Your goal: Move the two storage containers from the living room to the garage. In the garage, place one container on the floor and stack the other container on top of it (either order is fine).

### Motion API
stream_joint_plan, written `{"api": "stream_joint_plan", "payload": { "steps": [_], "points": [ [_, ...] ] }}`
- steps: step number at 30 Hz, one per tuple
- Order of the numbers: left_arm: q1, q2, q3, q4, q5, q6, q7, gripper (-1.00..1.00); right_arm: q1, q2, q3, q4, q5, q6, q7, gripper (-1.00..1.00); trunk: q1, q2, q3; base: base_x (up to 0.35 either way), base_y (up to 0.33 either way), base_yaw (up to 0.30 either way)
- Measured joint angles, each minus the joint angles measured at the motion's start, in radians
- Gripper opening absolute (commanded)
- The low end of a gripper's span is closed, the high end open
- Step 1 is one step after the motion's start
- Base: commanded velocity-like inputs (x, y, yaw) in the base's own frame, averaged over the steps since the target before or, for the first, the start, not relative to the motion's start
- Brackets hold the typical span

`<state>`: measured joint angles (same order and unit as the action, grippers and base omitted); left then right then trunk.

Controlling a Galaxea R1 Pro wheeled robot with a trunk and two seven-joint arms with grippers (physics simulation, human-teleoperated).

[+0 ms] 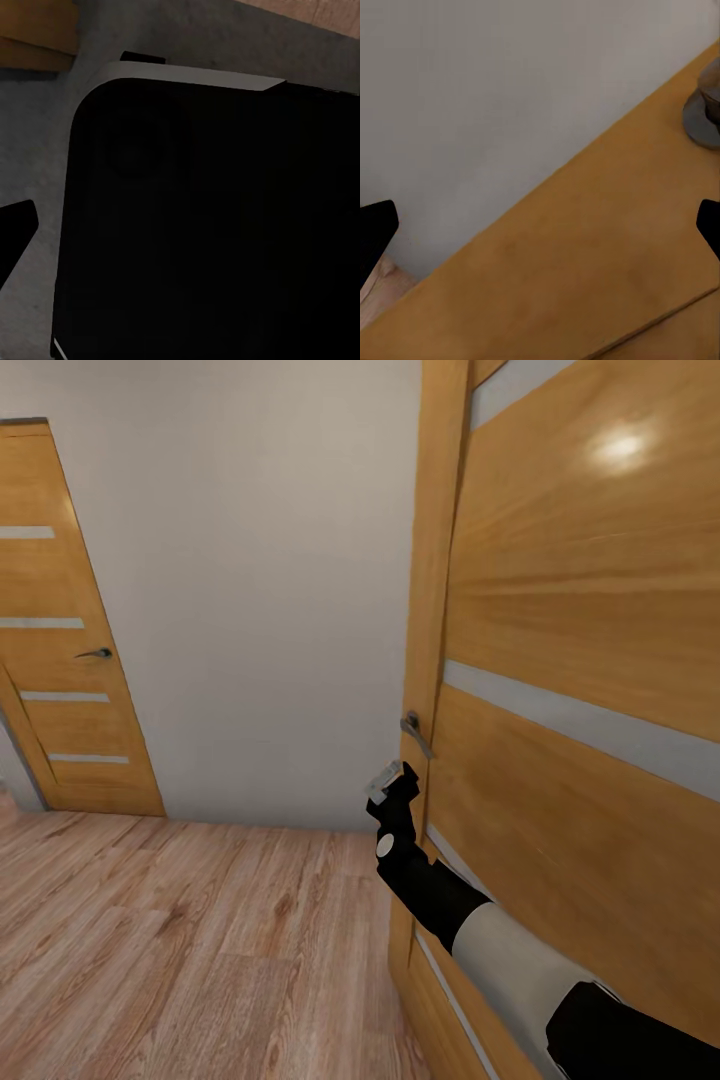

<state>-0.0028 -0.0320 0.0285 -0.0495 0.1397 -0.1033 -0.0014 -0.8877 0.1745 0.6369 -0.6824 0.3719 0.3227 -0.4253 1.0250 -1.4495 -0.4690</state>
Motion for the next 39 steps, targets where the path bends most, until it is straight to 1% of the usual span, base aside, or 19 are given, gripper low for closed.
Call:
{"api": "stream_joint_plan", "payload": {
  "steps": [7, 12, 19, 23, 26, 31, 34, 39],
  "points": [
    [0.0, 0.0, 0.0, 0.0, 0.0, 0.0, 0.0, 1.0, 0.0, 0.0, -0.001, 0.001, -0.001, -0.002, 0.003, 1.0, 0.0, 0.0, 0.0, 0.0, 0.0, 0.001],
    [0.0, 0.0, 0.0, 0.0, 0.0, 0.0, 0.0, 1.0, 0.0, 0.0, 0.001, 0.001, -0.002, -0.019, 0.002, 1.0, 0.0, 0.0, 0.0, 0.0, 0.0, 0.0],
    [0.0, 0.0, 0.0, 0.0, 0.0, 0.0, 0.0, 1.0, 0.001, 0.0, 0.004, 0.001, -0.002, -0.011, 0.004, 1.0, 0.0, 0.0, 0.0, 0.0, 0.0, 0.0],
    [0.0, 0.001, 0.002, -0.001, 0.001, 0.0, -0.003, 1.0, 0.0, 0.0, -0.019, 0.024, -0.023, -0.029, 0.022, 1.0, 0.0, 0.0, 0.0, 0.0, 0.0, 0.0],
    [0.0, 0.001, 0.002, -0.001, 0.002, 0.0, -0.003, 1.0, 0.0, 0.0, -0.036, 0.035, -0.018, -0.012, 0.005, 1.0, 0.0, 0.0, 0.0, 0.0, 0.0, 0.0],
    [0.0, 0.001, 0.003, -0.001, 0.003, 0.0, -0.003, 1.0, 0.0, 0.0, -0.008, 0.012, -0.045, 0.016, -0.01, 1.0, 0.0, 0.0, 0.0, 0.0, 0.0, 0.0],
    [0.0, 0.002, 0.003, -0.001, 0.003, 0.0, -0.003, 1.0, 0.001, 0.0, 0.007, 0.01, -0.062, 0.018, -0.013, 1.0, 0.0, 0.0, 0.0, 0.0, 0.0, 0.0],
    [0.0, 0.001, 0.003, -0.001, 0.004, 0.0, -0.002, 1.0, 0.001, 0.0, 0.009, 0.009, -0.069, 0.018, -0.015, 1.0, 0.0, 0.0, 0.0, 0.0, 0.057, 0.0]
  ]
}}
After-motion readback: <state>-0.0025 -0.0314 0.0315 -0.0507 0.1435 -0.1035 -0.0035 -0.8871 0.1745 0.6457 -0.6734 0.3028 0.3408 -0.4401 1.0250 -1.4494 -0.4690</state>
